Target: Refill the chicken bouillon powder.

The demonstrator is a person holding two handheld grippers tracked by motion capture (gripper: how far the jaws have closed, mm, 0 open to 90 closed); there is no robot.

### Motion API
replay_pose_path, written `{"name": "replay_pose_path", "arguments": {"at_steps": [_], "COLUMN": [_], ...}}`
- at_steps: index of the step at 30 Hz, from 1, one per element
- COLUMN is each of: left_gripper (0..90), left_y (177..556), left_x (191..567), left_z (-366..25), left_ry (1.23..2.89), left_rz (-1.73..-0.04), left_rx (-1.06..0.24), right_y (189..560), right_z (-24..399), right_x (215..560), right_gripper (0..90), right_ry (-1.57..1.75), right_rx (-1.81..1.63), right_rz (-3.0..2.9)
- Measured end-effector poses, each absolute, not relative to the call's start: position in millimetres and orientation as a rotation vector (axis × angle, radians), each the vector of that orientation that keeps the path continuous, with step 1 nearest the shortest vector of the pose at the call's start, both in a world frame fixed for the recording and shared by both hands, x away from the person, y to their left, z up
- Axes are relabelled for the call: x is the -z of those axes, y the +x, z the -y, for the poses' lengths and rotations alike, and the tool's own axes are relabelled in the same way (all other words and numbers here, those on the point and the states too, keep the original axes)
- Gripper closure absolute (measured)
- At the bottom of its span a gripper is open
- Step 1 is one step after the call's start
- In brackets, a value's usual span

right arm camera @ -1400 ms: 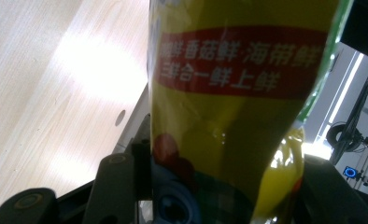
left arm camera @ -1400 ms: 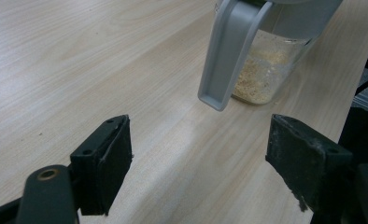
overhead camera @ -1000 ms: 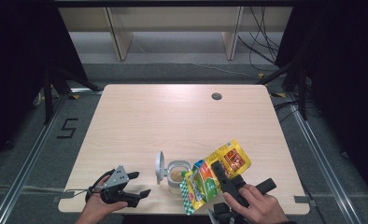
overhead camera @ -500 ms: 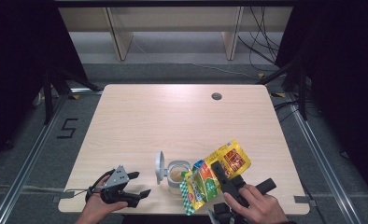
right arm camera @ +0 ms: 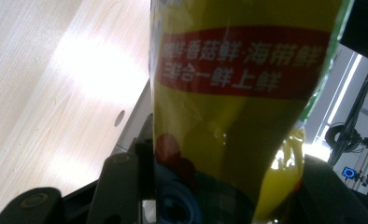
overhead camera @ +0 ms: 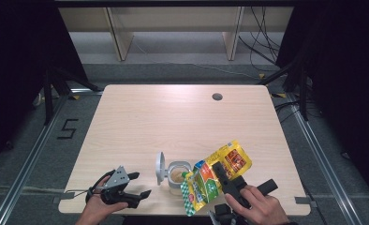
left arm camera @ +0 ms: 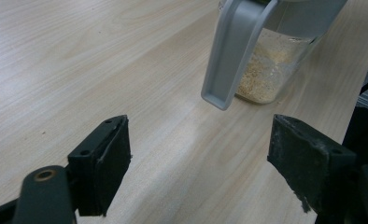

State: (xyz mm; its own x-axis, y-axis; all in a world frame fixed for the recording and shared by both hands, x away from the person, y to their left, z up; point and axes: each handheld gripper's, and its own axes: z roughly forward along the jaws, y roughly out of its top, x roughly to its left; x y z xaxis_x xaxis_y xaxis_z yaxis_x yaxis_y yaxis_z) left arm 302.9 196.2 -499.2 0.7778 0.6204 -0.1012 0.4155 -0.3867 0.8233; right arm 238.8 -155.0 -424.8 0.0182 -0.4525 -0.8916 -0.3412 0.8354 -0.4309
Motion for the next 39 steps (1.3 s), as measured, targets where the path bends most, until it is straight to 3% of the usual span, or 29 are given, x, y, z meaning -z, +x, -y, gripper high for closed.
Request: {"name": "replay_pose_path", "arguments": {"at_steps": [39], "left_gripper": [17.9], "left_y": [304.4], "left_x": [499.3], "left_z": [-197.5], "left_ry": [2.062], "left_rz": [-0.765], "left_rx": [-0.294], "right_y": [238.1], "right_z": [156.6], "right_x": [426.2], "right_gripper": [56.9], "right_ry": [-0.610], "right_rx": [0.083], "right_rz": [-1.591]}}
